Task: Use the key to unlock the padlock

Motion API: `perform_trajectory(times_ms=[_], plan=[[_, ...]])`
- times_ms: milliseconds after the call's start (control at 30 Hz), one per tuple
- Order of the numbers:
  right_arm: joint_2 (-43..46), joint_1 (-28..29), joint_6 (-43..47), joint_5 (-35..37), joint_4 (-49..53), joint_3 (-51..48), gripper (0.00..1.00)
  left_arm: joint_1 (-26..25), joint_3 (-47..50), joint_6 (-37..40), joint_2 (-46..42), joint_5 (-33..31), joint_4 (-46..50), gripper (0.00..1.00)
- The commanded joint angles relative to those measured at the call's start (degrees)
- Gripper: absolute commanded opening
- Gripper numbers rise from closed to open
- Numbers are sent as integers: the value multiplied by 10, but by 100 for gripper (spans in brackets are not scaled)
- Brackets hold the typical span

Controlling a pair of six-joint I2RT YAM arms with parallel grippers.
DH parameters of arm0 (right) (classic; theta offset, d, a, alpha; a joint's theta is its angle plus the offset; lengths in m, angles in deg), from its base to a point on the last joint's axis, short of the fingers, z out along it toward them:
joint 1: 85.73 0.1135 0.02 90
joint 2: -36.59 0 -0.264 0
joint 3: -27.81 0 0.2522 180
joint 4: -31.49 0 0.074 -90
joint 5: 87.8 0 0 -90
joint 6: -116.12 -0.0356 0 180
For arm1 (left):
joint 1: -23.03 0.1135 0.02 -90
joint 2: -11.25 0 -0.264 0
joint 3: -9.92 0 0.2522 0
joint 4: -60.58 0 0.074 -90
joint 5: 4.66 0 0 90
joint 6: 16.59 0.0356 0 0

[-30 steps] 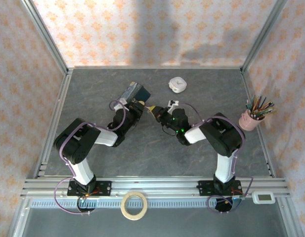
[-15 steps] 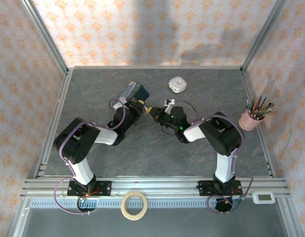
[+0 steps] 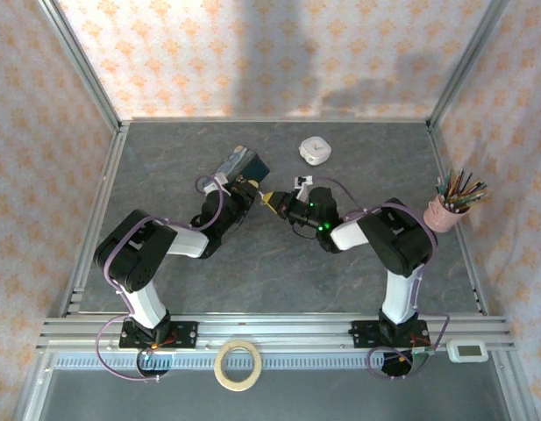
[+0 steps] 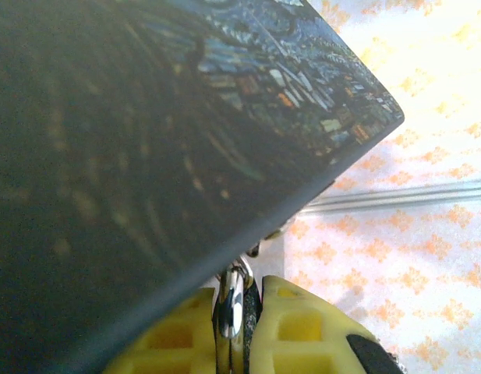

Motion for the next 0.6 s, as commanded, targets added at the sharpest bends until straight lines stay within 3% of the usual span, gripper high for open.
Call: perform_trajectory(times_ms=[0, 567], plan=[[43, -10, 9, 7, -59, 2, 0, -34, -6, 37, -29, 97, 19, 0], [51, -27, 12, 19, -59, -11, 0, -33, -8, 47, -42, 104, 46, 0]])
